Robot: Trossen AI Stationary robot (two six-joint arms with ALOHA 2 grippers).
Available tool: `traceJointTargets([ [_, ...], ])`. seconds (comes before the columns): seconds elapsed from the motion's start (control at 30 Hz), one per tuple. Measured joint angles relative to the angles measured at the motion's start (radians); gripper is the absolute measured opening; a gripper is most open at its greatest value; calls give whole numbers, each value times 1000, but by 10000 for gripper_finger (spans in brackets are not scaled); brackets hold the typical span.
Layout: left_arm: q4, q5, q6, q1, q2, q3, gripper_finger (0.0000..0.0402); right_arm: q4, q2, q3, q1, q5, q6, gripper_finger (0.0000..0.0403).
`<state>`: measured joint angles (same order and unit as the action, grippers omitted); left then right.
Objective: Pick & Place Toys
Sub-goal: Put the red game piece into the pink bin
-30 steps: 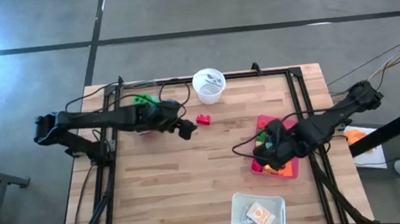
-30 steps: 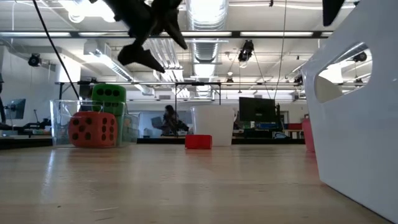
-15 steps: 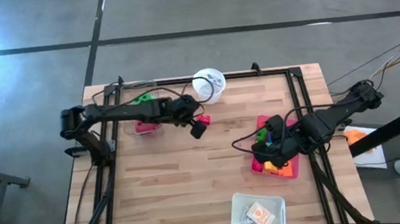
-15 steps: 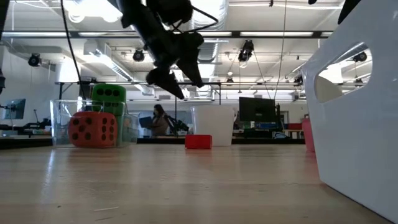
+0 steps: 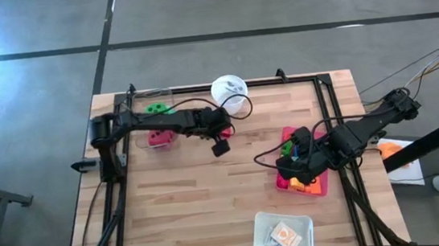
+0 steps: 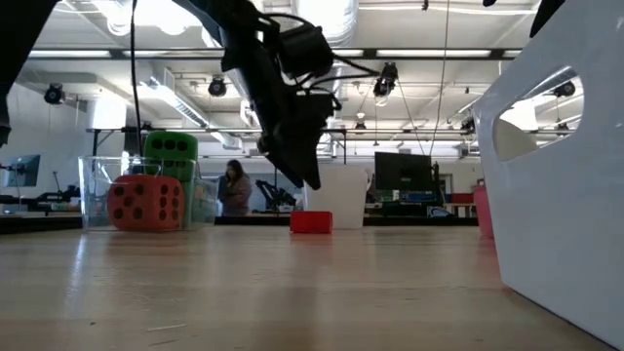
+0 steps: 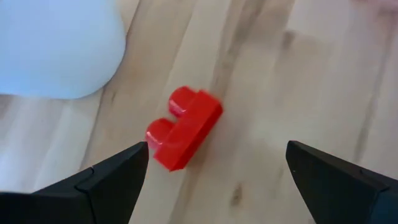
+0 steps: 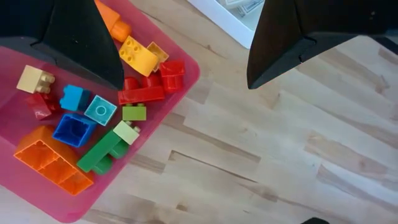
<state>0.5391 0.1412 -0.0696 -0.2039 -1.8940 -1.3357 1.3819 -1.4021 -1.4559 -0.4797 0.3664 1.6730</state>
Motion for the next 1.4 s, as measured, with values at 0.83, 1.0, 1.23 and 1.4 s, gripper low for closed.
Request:
traceJointTargets([
  [0.83, -54, 2, 184, -49, -157, 0, 379, -3, 0, 1, 0, 0, -26, 332],
  [1.0, -68, 25, 217, -48, -157, 0, 379, -3, 0, 1, 0, 0, -30, 332],
  [1.23, -100, 50, 331, -45, -157, 0, 379, -3, 0, 1, 0, -1, -31, 332],
  [1.4, -132, 58, 378, -45, -157, 0, 379, -3, 0, 1, 0, -1, -31, 332],
])
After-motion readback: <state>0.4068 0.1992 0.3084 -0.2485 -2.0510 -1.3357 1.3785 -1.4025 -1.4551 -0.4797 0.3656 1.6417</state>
